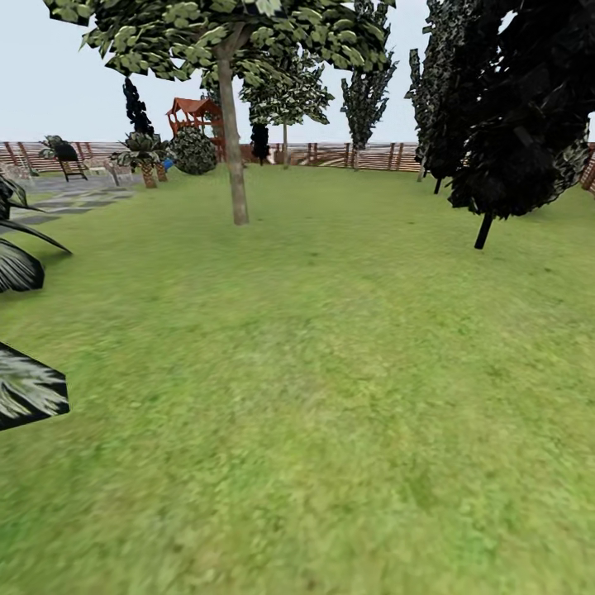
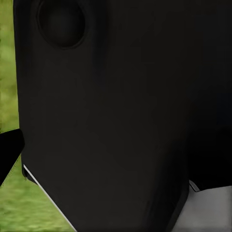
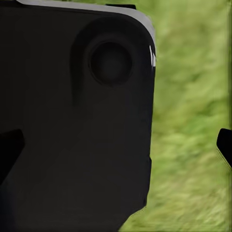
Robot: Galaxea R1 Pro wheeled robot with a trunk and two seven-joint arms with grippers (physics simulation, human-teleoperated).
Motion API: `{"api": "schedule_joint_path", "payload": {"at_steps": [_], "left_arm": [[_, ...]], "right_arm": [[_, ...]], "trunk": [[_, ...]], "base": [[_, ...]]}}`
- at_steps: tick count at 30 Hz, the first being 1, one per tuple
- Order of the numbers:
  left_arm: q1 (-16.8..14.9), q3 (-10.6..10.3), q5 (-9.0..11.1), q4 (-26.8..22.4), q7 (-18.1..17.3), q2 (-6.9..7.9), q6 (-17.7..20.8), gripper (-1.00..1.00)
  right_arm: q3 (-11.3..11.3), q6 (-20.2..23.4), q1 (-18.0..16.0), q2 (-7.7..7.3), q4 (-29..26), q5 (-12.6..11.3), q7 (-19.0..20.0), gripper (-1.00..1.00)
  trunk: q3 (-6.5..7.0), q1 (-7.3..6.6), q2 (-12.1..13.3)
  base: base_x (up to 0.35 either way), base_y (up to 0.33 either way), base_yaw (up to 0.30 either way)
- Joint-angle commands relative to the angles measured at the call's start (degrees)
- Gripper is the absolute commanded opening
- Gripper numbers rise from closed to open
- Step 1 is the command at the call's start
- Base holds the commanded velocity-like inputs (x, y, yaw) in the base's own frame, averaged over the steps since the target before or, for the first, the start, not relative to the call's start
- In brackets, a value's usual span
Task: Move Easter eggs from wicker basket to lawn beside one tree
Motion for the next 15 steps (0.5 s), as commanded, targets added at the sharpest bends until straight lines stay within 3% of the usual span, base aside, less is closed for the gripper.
{"api": "schedule_joint_path", "payload": {"at_steps": [1,15], "left_arm": [[0.0,0.3,0.4,0.0,-0.1,-0.02,-0.1,1.0],[0.0,0.4,0.4,0.0,0.0,-0.03,-0.1,1.0]], "right_arm": [[0.1,-0.2,0.0,-0.08,0.1,0.0,0.0,1.0],[0.0,-0.2,0.0,0.08,0.0,-0.2,0.0,1.0]], "trunk": [[-0.05,0.03,0.0],[-0.05,0.03,0.0]], "base": [[0.339,0.0,0.0],[0.339,0.0,0.0]]}}
